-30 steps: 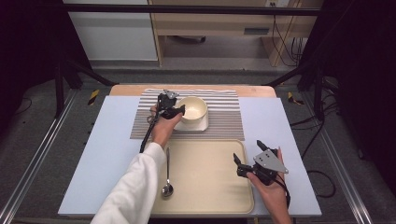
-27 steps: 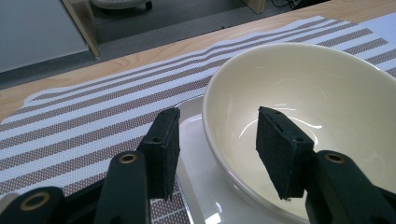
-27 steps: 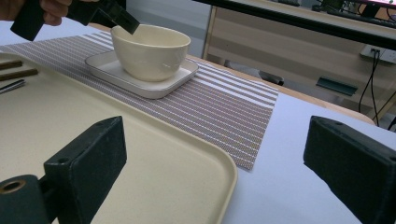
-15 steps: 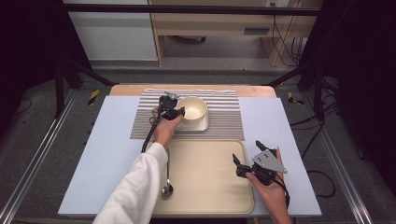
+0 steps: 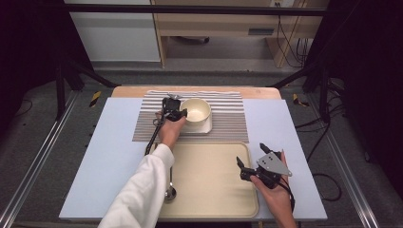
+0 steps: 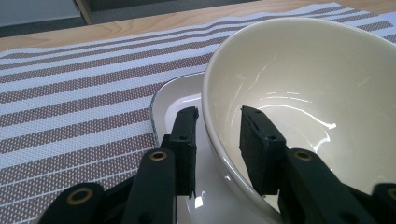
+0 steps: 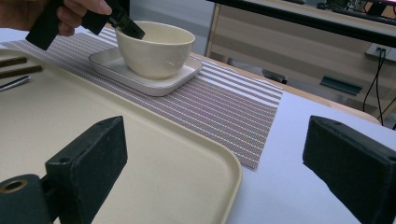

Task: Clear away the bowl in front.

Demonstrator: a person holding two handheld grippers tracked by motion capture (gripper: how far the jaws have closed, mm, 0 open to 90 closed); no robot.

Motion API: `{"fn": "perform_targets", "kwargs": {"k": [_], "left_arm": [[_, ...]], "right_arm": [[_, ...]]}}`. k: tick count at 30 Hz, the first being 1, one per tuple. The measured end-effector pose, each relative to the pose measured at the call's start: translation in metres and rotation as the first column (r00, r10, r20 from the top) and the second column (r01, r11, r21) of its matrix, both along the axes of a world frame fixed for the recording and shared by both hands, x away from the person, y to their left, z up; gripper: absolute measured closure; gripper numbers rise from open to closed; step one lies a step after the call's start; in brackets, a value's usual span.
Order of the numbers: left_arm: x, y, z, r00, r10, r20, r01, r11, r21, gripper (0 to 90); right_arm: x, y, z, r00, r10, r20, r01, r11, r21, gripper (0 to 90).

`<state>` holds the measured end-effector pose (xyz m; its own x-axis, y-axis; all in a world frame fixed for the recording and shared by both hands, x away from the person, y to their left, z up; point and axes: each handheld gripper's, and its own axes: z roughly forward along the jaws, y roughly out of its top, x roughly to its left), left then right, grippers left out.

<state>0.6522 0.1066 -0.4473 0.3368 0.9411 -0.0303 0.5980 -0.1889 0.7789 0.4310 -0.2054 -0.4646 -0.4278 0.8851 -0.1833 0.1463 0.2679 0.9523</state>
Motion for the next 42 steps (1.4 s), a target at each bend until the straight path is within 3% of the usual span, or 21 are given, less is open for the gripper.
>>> {"fn": "perform_targets", "kwargs": {"k": [5, 11, 17, 26, 34, 42], "left_arm": [[0.003, -0.005, 0.002, 1.0000, 0.006, -0.006, -0.005, 0.9987, 0.050, 73.6], [0.006, -0.004, 0.001, 0.9995, 0.033, -0.003, -0.033, 0.9995, 0.005, 78.4], [0.005, 0.001, 0.000, 0.9993, 0.037, -0.003, -0.037, 0.9967, -0.072, 82.2], [-0.001, 0.007, 0.005, 0.9984, 0.042, 0.038, -0.040, 0.9972, -0.063, 82.4], [-0.011, 0.014, 0.014, 0.9983, 0.027, 0.052, -0.023, 0.9963, -0.083, 82.1], [-0.036, 0.017, 0.040, 0.9958, -0.032, 0.086, 0.040, 0.9955, -0.086, 82.2]], "right_arm": [[0.000, 0.000, 0.000, 1.0000, 0.000, -0.002, 0.000, 1.000, -0.001, 6.5], [0.000, 0.000, 0.000, 1.0000, 0.000, -0.004, 0.000, 1.000, -0.004, 6.5], [0.000, -0.001, 0.000, 1.0000, 0.000, -0.003, 0.000, 1.000, -0.004, 6.5], [0.000, 0.000, 0.000, 1.0000, -0.001, -0.003, 0.001, 1.000, -0.002, 6.6], [0.000, 0.000, 0.000, 1.0000, -0.001, -0.002, 0.001, 1.000, -0.001, 6.6], [-0.001, 0.000, 0.001, 1.0000, -0.005, -0.001, 0.005, 1.000, 0.008, 6.7]]}}
